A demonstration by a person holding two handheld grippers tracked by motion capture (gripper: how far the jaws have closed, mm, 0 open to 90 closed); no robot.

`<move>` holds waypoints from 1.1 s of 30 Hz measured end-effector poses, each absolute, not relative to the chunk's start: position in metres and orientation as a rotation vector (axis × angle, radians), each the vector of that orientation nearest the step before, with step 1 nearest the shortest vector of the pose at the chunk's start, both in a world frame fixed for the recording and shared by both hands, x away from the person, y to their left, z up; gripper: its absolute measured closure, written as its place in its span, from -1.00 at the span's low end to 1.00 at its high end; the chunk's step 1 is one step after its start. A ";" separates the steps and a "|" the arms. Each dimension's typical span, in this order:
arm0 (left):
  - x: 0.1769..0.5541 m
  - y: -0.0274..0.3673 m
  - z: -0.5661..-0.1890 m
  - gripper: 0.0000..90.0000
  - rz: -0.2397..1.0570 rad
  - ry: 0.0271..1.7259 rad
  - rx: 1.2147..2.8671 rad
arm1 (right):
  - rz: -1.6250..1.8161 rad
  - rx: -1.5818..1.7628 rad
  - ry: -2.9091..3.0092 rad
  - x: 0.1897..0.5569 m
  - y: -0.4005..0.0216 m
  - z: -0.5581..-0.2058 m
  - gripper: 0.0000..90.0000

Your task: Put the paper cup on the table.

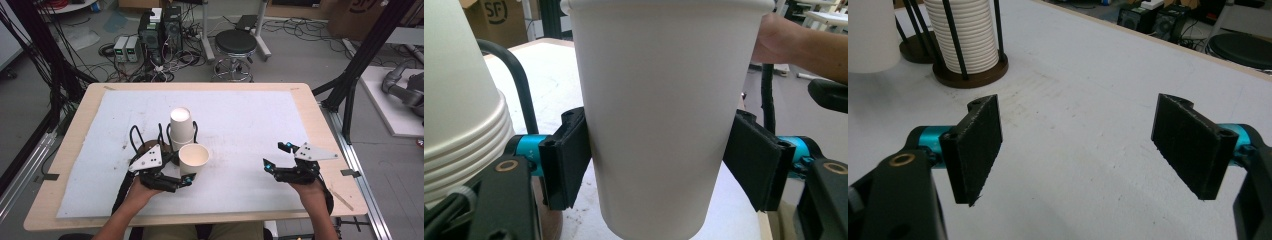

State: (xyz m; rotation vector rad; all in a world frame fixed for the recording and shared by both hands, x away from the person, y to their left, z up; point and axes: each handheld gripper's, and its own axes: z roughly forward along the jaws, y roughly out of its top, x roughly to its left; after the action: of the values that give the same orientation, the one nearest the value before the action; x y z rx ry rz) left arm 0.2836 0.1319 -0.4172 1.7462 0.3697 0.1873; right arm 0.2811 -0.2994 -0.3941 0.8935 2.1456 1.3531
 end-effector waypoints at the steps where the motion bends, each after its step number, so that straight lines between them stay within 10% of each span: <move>1: 0.284 0.132 -0.417 -0.33 0.190 0.369 1.747 | 1.354 0.891 2.142 0.281 -0.300 -0.394 -0.54; 33: 0.328 0.032 -0.438 -0.33 0.190 0.366 1.782 | 1.368 0.935 2.086 0.275 -0.319 -0.393 -0.54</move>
State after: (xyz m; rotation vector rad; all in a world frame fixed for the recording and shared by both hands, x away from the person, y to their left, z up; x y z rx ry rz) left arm 0.3281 0.0318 -0.4382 1.7817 0.3657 0.1904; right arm 0.2752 -0.3185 -0.3928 0.9354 2.0863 1.3677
